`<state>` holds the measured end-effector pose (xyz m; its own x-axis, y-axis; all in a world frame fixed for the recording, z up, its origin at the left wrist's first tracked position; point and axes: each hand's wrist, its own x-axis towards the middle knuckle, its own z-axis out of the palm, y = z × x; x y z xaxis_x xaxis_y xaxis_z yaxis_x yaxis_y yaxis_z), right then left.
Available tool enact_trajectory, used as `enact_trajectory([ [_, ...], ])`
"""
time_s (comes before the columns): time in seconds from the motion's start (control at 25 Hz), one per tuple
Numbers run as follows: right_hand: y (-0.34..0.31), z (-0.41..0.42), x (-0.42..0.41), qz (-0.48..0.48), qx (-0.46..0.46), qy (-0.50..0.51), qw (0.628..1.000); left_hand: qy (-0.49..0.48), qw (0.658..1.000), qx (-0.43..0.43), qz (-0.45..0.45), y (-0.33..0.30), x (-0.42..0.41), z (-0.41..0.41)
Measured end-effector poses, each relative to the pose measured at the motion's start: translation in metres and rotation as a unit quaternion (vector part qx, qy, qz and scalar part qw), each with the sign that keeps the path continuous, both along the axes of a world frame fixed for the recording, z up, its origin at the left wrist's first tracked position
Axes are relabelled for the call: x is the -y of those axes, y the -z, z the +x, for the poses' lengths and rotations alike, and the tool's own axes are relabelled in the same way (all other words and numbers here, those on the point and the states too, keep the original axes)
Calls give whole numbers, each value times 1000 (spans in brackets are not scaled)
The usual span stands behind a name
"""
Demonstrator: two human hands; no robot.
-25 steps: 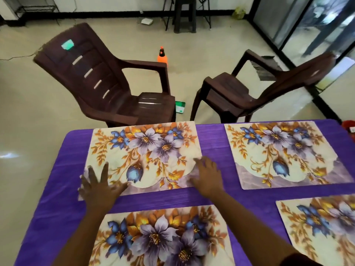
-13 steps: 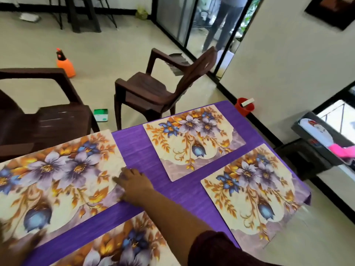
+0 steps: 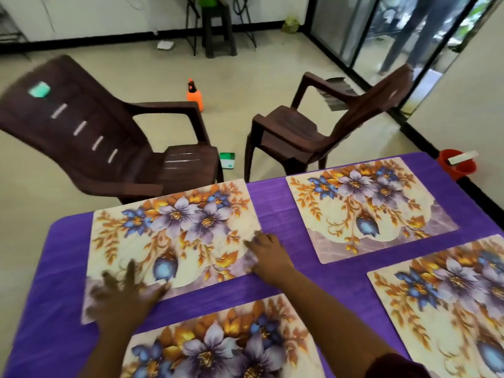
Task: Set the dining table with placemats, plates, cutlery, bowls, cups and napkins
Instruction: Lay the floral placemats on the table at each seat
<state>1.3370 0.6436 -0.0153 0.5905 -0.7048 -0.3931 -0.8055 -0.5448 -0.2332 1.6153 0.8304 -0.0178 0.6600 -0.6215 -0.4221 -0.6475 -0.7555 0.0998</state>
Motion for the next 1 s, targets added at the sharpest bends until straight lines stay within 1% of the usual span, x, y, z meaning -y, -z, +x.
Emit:
enact_trajectory([
  [0.08, 8, 4, 2, -2, -10, -2, 1000, -10, 1000, -4, 20, -4, -5, 3],
  [0.12, 12, 7, 3, -3, -17, -6, 1000, -29, 999, 19, 27, 3, -8, 9],
  [0.2, 14, 11, 3, 0, -13, -3, 1000, -39, 998, 36, 43, -1, -16, 10],
  [0.24, 11, 11, 2, -3, -8, -4, 1000, -38, 999, 29, 25, -1, -17, 9],
  [0.4, -1, 6, -1, -31, 5, -35, 999, -18, 999, 34, 17, 1, -24, 18],
  [0.52, -5, 5, 0, -10, 17, -23, 1000, -15, 999, 48, 19, 5, -28, 18],
  [0.64, -5, 5, -3, -4, 25, -12, 1000, -10, 997, 61, 39, 4, -29, 19],
  [0.84, -8, 10, -5, 33, 40, 42, 998, 1, 996, 78, 47, 6, -29, 19],
  [0.92, -17, 22, 0, 25, 33, 64, 997, 0, 996, 79, 45, 8, -29, 20],
  [1.0, -27, 42, 17, -12, 25, 51, 998, -3, 996, 82, 36, 8, -29, 19],
])
